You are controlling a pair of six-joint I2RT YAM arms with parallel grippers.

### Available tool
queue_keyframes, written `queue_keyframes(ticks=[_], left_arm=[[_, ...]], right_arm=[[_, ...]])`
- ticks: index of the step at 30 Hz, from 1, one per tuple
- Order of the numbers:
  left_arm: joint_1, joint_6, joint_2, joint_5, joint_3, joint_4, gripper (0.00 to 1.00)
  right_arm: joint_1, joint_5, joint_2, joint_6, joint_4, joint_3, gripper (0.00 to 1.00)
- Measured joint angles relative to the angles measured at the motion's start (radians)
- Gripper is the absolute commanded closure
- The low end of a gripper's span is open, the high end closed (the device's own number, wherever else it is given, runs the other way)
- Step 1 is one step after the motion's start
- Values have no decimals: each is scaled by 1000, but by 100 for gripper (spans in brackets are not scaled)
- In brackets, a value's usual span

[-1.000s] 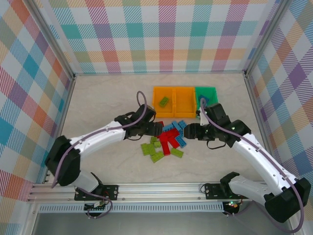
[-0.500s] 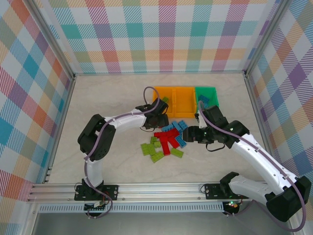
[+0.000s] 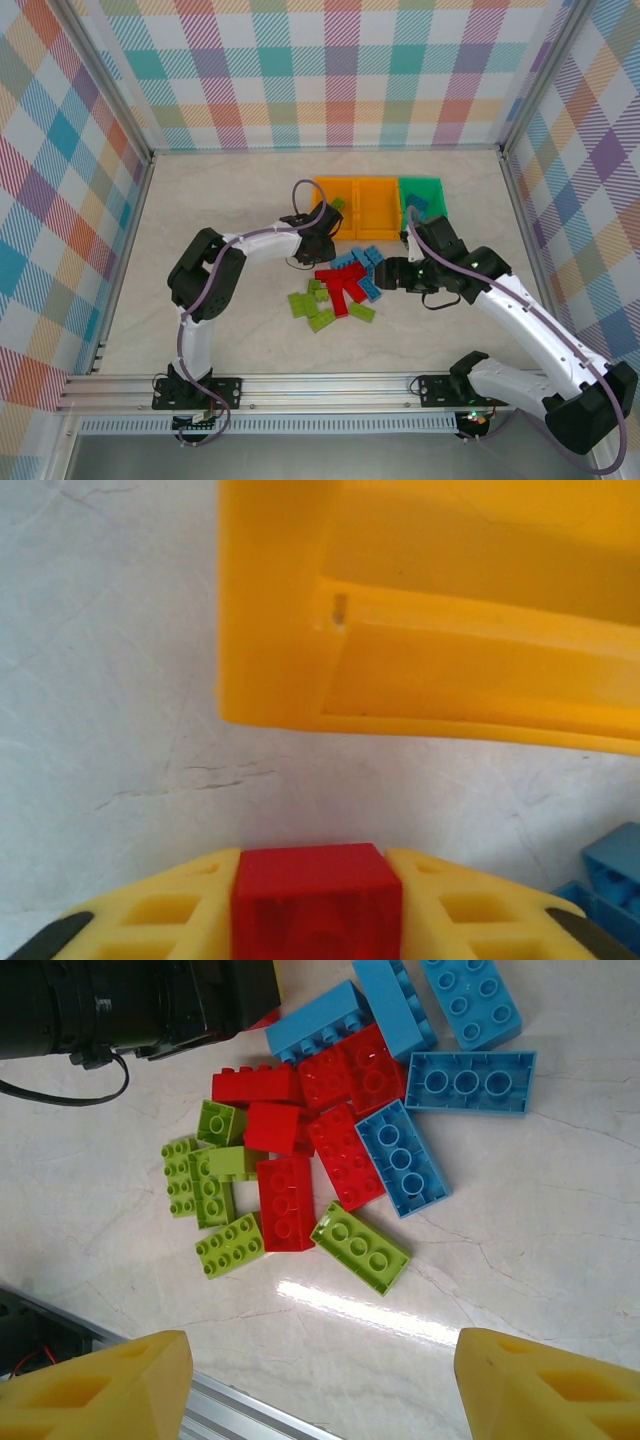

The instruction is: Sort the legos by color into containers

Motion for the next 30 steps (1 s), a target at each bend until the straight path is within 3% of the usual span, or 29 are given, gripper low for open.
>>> queue_keyframes(ticks=[3, 9, 15, 25, 30], left_arm=[[0, 3, -15, 8, -19, 18, 81], [-21, 34, -121, 34, -41, 10, 81], [-98, 127, -146, 0, 189, 9, 81], [-111, 306, 236, -98, 651, 71, 77], [-109, 349, 389, -116, 761, 52, 52]], right_arm=[[0, 13, -20, 10, 2, 0, 28], [0, 79, -103, 34, 34, -29, 27], [0, 149, -171, 56, 59, -45, 27], [0, 167, -211, 82, 64, -81, 26], [0, 167, -222, 89, 63, -95, 26]])
